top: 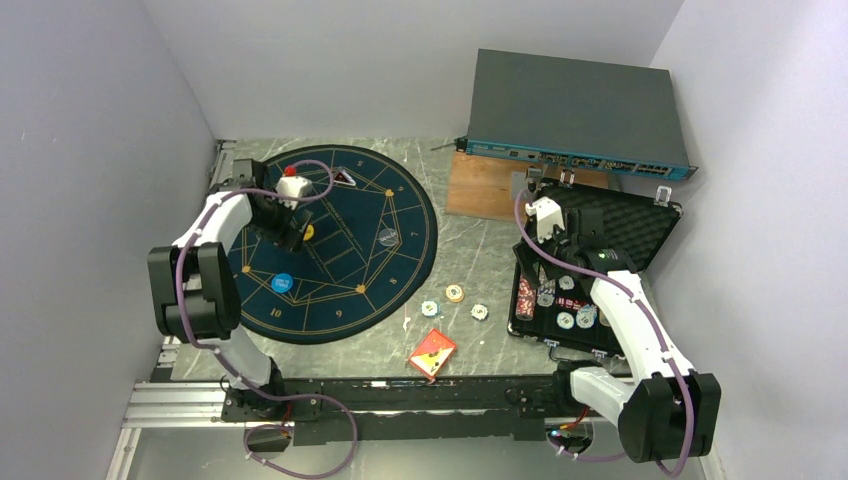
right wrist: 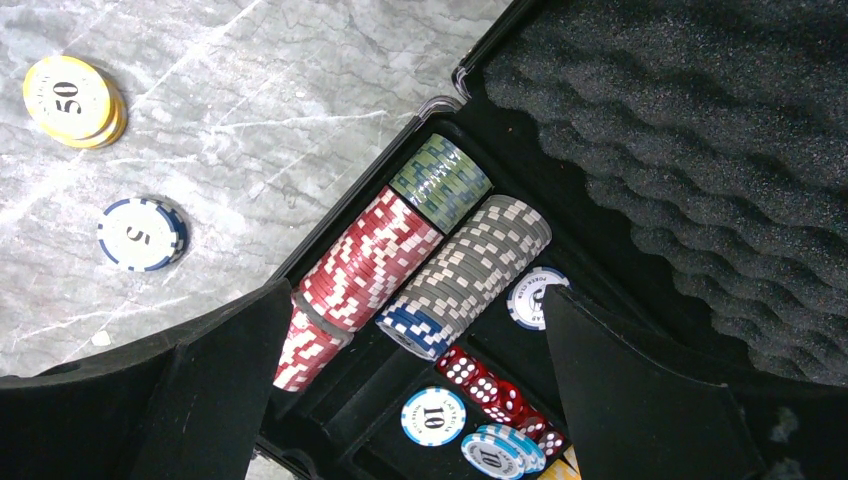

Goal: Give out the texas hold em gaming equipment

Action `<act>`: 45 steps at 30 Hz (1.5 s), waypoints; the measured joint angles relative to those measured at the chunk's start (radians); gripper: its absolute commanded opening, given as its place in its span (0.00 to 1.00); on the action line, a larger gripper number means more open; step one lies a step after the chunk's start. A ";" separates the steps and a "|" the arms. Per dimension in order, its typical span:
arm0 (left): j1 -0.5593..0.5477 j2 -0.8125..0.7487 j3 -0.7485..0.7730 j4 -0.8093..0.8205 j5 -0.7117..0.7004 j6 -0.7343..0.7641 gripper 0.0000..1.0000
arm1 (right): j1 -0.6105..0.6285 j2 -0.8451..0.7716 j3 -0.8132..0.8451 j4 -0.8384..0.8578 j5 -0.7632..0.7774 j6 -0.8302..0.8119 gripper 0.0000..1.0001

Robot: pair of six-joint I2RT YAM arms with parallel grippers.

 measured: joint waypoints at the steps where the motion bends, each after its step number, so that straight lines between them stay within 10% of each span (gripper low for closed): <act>1: 0.000 0.013 0.018 0.006 0.002 -0.005 0.92 | 0.000 0.000 0.000 0.000 0.000 0.000 1.00; 22: -0.084 0.299 0.226 0.046 -0.019 -0.098 0.85 | 0.000 0.008 0.000 0.000 -0.011 0.000 1.00; 45: -0.112 0.348 0.277 0.036 -0.116 -0.106 0.42 | 0.000 0.010 -0.006 0.000 -0.011 0.000 1.00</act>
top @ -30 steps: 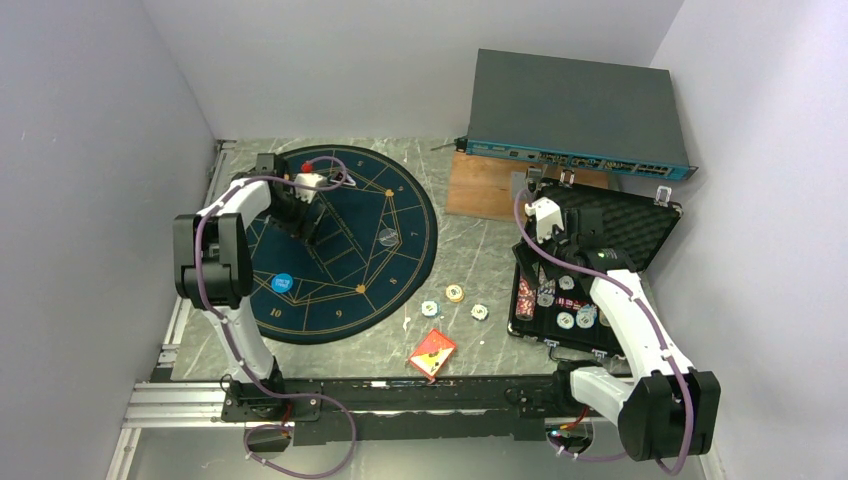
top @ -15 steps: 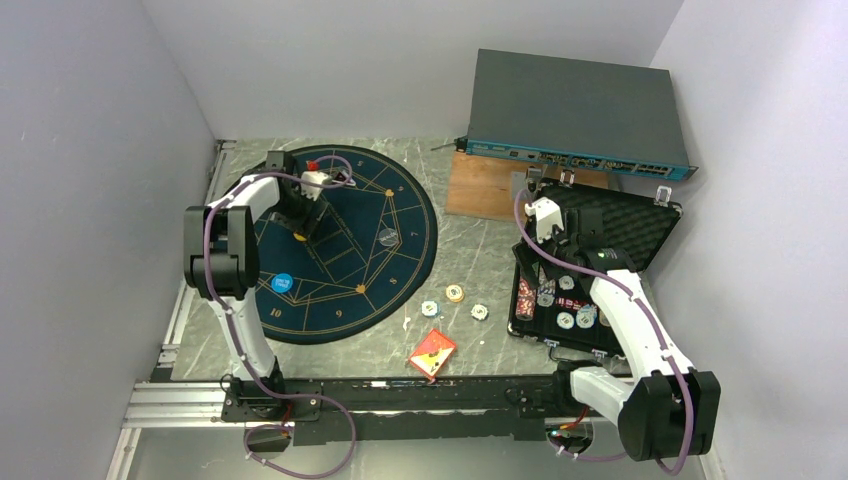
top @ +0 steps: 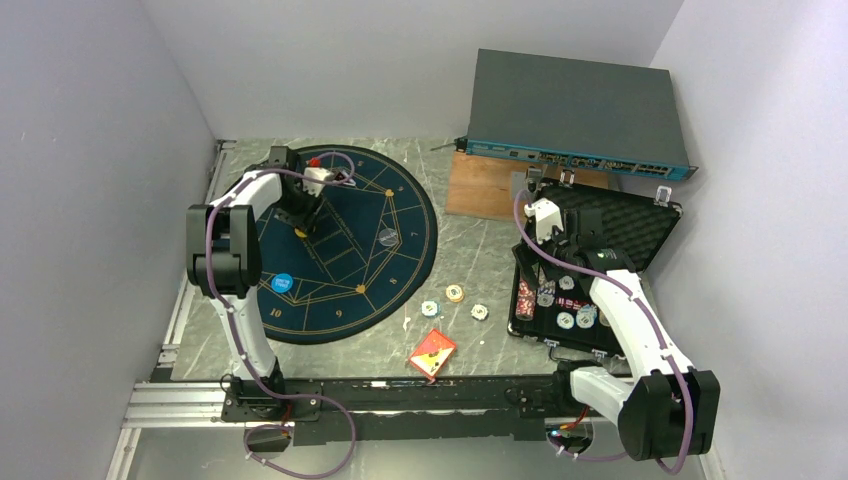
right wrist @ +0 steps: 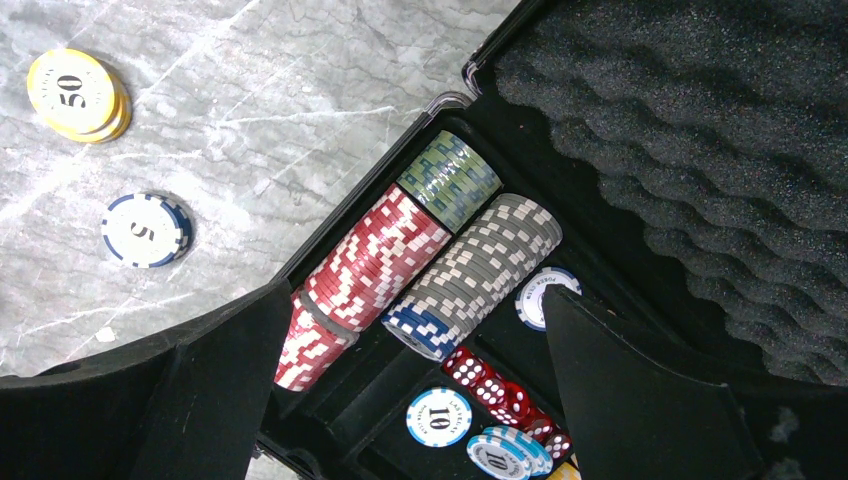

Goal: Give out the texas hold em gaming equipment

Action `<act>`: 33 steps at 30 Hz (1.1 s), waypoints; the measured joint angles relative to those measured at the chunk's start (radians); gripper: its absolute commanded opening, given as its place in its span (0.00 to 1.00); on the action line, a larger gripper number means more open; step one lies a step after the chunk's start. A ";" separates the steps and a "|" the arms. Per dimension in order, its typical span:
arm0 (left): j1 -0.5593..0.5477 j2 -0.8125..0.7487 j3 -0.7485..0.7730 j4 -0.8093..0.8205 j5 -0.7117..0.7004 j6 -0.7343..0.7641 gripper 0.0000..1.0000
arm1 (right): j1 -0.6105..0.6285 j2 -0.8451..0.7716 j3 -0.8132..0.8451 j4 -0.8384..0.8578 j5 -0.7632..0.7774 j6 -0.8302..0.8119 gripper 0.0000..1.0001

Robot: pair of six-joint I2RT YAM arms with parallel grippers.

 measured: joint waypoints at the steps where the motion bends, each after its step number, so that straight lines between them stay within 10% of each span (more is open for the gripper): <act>1: 0.002 0.001 0.008 -0.003 0.003 0.000 0.42 | 0.000 0.000 0.000 0.000 0.000 0.000 1.00; 29: 0.192 0.245 0.399 -0.069 0.039 0.028 0.42 | 0.000 0.000 -0.007 0.000 0.000 0.000 1.00; 33: 0.195 0.263 0.415 -0.071 0.026 0.032 0.61 | 0.000 0.000 -0.007 0.000 0.000 0.000 1.00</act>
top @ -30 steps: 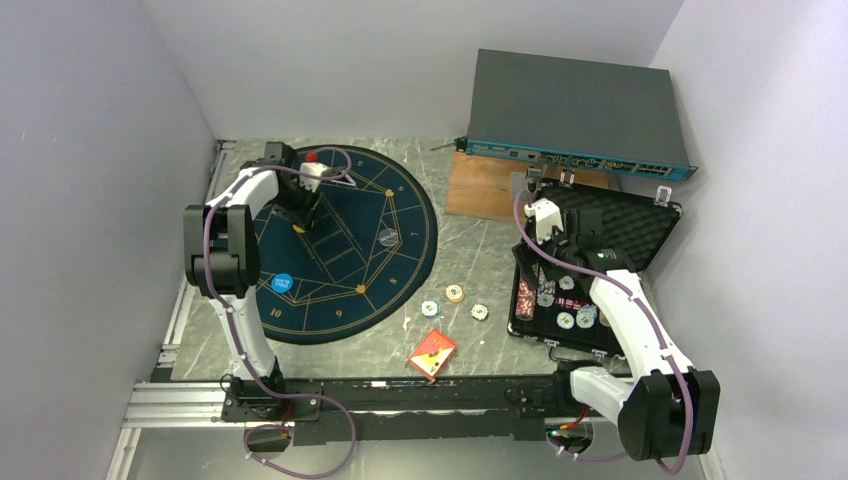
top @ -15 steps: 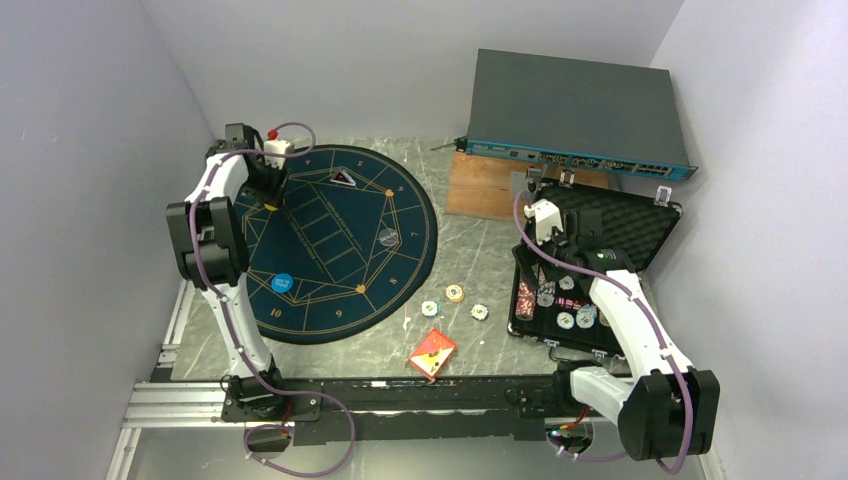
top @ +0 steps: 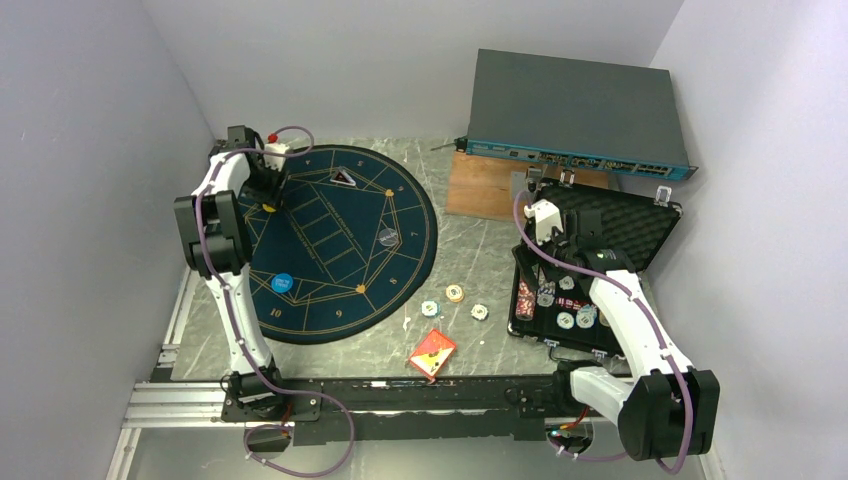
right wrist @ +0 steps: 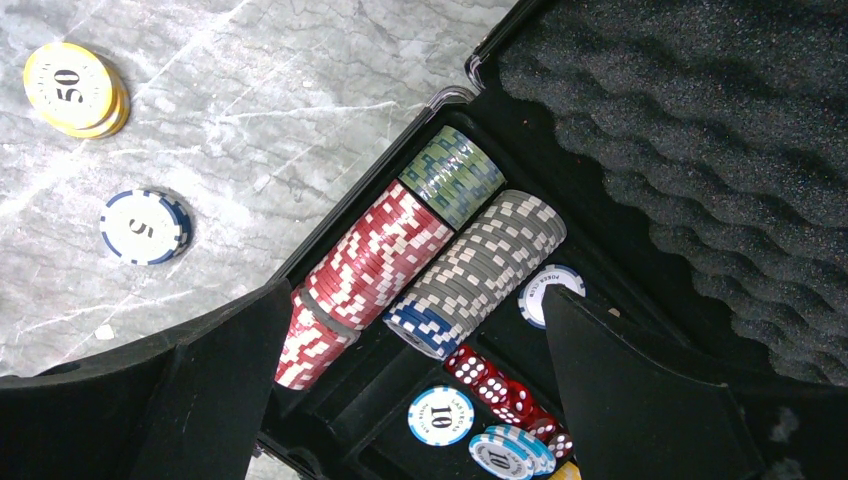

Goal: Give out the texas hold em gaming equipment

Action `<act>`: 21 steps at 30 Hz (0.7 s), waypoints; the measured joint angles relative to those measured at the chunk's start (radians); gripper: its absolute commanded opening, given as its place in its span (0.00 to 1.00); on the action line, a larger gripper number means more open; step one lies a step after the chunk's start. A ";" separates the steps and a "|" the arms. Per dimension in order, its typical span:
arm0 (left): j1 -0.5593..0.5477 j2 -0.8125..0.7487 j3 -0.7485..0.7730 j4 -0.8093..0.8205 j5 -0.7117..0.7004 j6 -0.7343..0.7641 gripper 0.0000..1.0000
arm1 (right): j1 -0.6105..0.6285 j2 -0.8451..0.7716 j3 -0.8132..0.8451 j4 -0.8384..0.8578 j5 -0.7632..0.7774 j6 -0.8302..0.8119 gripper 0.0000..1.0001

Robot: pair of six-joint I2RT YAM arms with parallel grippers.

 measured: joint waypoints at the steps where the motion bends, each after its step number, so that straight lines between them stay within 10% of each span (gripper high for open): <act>1: 0.001 0.005 0.006 0.000 -0.003 0.000 0.69 | 0.000 0.000 0.000 0.000 0.000 0.000 1.00; 6: 0.002 0.024 0.029 0.001 -0.008 0.014 0.99 | 0.000 0.002 0.000 0.000 0.000 0.000 1.00; 13: 0.005 -0.061 -0.038 -0.012 0.064 0.006 1.00 | 0.000 0.000 0.000 -0.002 -0.023 -0.010 1.00; 21: -0.052 -0.529 -0.346 -0.014 0.249 -0.013 1.00 | 0.024 -0.043 0.006 -0.083 -0.142 -0.111 1.00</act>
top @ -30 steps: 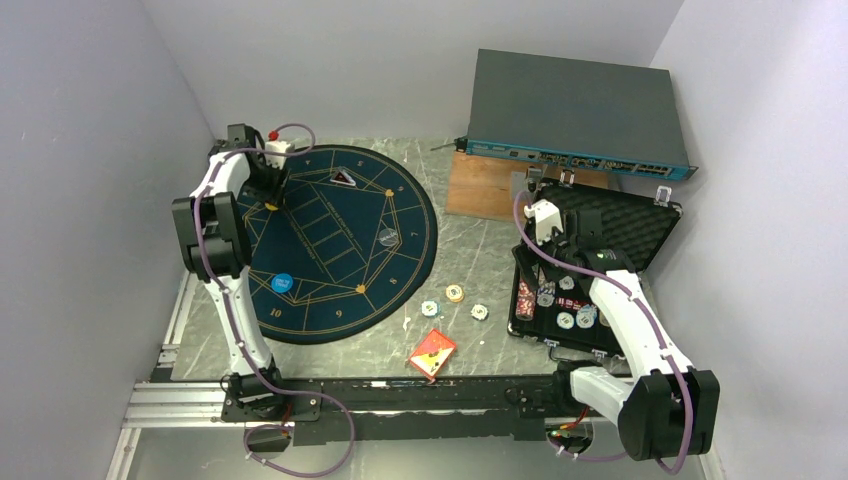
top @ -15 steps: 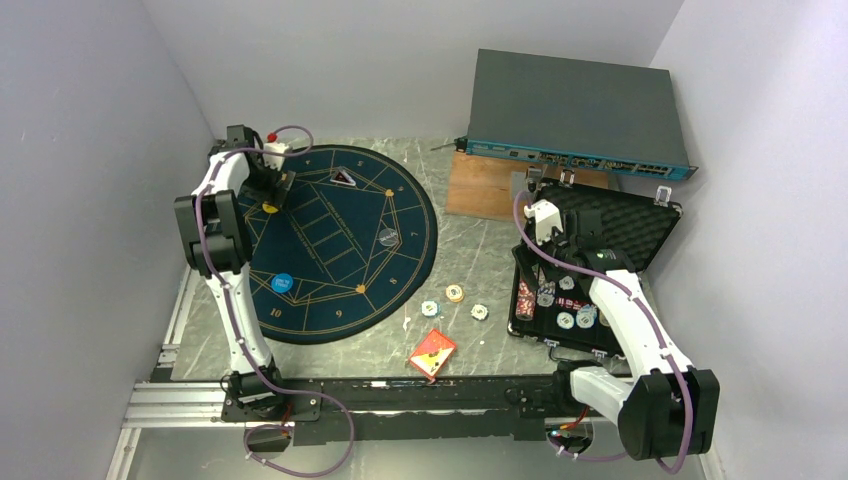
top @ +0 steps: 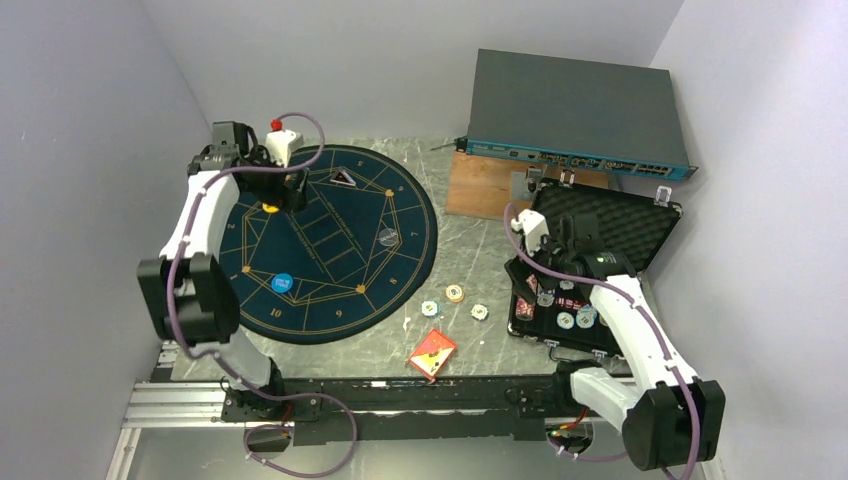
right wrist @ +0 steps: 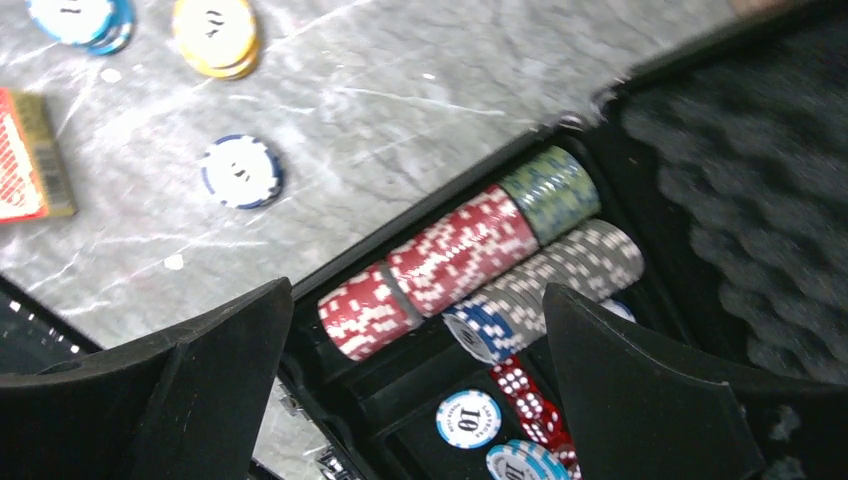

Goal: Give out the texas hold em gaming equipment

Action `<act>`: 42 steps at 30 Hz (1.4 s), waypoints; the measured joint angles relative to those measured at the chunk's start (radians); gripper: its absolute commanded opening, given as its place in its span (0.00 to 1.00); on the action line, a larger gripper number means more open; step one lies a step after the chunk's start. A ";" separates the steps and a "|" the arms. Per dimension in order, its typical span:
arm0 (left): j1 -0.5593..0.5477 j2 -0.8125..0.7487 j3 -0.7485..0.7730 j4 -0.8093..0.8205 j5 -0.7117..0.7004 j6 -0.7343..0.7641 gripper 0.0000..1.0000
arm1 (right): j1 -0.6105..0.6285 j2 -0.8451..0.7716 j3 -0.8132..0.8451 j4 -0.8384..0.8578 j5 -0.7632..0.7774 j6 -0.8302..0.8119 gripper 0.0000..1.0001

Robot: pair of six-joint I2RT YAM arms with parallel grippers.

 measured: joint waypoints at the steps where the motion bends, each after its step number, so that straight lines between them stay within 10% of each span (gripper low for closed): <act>1: -0.014 -0.064 -0.040 -0.002 0.031 -0.012 1.00 | 0.017 0.001 0.003 -0.016 -0.010 -0.019 1.00; 19: -0.036 -0.293 -0.288 0.011 0.230 -0.201 0.99 | 0.459 0.276 0.014 0.046 0.103 -0.016 0.94; 42: -0.033 -0.332 -0.290 0.015 0.243 -0.220 0.98 | 0.568 0.432 0.001 0.113 0.236 0.023 0.82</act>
